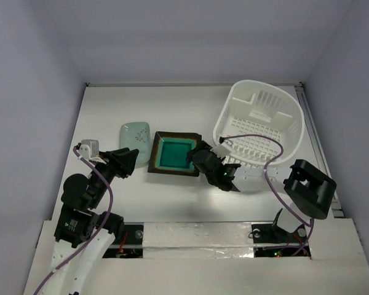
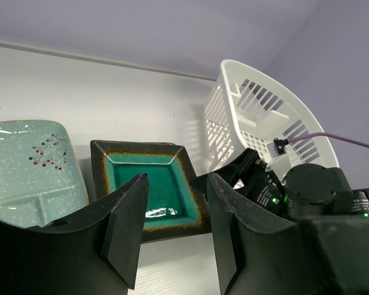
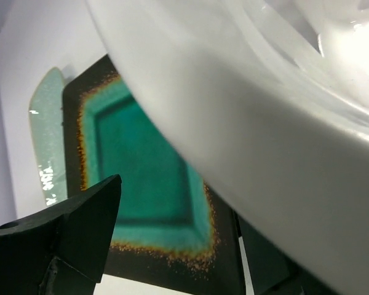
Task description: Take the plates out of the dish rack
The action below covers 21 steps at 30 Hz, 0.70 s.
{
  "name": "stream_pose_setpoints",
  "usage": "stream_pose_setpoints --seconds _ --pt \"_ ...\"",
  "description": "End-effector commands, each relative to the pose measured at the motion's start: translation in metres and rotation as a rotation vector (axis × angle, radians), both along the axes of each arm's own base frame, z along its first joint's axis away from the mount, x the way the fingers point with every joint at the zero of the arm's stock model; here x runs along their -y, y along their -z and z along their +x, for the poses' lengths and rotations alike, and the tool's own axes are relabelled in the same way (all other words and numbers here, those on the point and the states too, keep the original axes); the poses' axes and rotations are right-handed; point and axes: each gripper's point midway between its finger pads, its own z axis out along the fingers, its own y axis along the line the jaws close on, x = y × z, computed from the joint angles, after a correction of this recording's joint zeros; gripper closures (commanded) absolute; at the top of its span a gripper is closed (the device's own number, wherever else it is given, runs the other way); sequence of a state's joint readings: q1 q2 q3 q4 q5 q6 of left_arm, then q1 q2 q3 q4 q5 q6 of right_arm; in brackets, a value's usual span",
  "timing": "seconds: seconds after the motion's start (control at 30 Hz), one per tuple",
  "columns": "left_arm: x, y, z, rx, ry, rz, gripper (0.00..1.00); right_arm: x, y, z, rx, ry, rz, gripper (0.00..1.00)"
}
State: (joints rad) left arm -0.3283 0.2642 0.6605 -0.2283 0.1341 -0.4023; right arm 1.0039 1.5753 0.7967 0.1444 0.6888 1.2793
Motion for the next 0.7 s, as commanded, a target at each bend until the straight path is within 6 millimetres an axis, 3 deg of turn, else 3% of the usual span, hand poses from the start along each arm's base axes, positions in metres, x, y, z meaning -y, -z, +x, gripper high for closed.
stream_pose_setpoints --seconds 0.0,0.27,0.53,0.67 --pt "0.002 -0.008 0.000 0.039 0.009 -0.019 0.60 0.004 -0.003 0.006 0.007 0.038 -0.089 0.20" --pt "0.002 -0.009 -0.001 0.043 0.012 -0.021 0.60 0.012 0.002 0.010 -0.017 0.054 -0.224 0.12" --pt "0.002 -0.009 -0.001 0.043 0.010 -0.021 0.60 0.018 -0.066 0.008 0.083 0.010 -0.241 0.00" --pt "0.003 -0.010 -0.002 0.046 0.015 -0.021 0.59 0.011 -0.086 0.002 0.107 -0.066 -0.222 0.00"
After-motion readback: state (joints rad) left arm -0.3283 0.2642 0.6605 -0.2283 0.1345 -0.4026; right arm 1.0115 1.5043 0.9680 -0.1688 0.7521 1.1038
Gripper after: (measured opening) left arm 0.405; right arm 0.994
